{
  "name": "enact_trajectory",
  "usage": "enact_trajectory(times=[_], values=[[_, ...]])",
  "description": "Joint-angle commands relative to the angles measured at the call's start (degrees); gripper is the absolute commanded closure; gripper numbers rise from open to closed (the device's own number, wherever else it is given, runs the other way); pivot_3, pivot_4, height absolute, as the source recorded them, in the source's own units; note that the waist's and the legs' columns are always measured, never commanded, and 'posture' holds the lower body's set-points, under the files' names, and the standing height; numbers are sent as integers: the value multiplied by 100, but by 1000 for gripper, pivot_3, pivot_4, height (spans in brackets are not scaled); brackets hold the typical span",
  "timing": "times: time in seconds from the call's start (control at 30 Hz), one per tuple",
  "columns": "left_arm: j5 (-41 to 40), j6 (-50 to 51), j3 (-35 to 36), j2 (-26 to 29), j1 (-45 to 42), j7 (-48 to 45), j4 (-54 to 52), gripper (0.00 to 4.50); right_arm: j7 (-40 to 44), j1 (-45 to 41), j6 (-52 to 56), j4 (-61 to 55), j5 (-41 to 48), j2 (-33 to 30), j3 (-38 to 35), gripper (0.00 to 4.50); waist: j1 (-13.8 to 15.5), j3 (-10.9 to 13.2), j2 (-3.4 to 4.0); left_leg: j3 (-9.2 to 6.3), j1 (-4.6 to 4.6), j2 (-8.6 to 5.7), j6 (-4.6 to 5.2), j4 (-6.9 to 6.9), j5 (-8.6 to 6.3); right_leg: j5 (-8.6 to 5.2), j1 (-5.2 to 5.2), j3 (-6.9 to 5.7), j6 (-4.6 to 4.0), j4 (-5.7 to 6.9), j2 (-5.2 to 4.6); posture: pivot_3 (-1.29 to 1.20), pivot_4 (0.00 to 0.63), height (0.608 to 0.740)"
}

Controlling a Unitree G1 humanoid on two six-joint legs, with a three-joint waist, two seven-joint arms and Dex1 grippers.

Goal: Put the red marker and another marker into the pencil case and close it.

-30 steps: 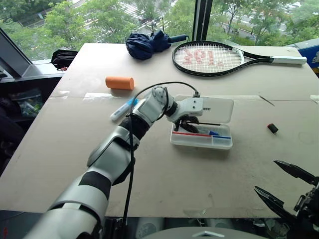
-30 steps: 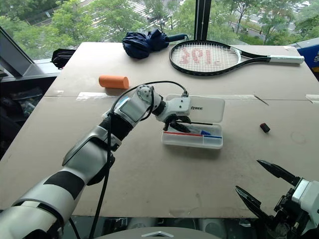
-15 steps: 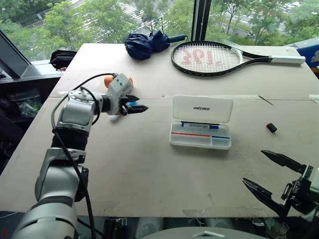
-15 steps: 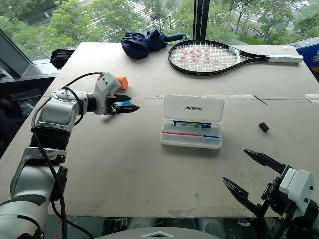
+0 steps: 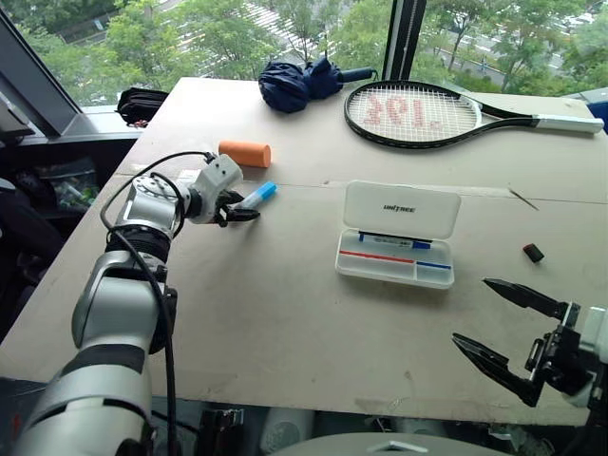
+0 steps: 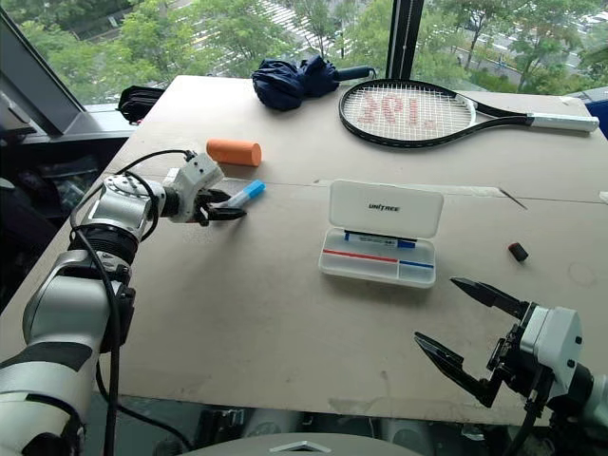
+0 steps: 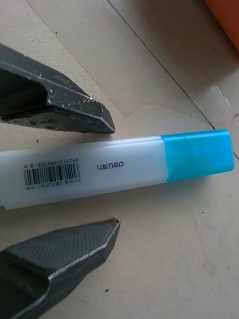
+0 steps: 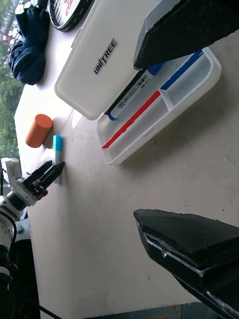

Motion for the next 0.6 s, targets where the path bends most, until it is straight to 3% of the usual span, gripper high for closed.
enact_trajectory(times=[0.03, 0.17, 0.3, 0.43, 0.6], values=[[86, -148, -39, 100, -78, -423, 118, 3607, -79, 219, -63, -272, 59, 104, -198, 0, -21, 0, 0, 0, 0, 1, 0, 0, 0, 0, 0, 0, 0, 0, 0, 0, 150, 730], [-276, 72, -26, 383, 84, -1747, -1076, 3742, -102, 419, -141, -289, 20, 214, -244, 0, -125, 2, -3, -2, -4, 4, 0, -1, 0, 0, -3, -2, 0, 0, 2, 0, 150, 730], [-871, 1474, -342, 440, 611, -2857, -3801, 3742, -94, 647, -218, -301, 32, 344, -375, 0, -127, 5, -3, -2, -7, 24, 0, -2, 0, 0, -7, 1, -1, 0, 4, 0, 150, 730], [-1058, 2484, -772, -89, 681, -2644, -5357, 3742, 7, 953, -335, -303, 3, 468, -498, 0, -107, 3, 0, -2, -6, 28, -1, -2, 0, 0, -1, 4, -1, -3, -2, 0, 150, 730], [-980, 2719, -1424, -654, 573, -2426, -5808, 3742, 146, 1313, -486, -324, 38, 559, -724, 0, -177, 1, 3, 8, 4, 26, 0, -2, 0, 0, -2, 19, -1, 1, 13, 0, 150, 730]])
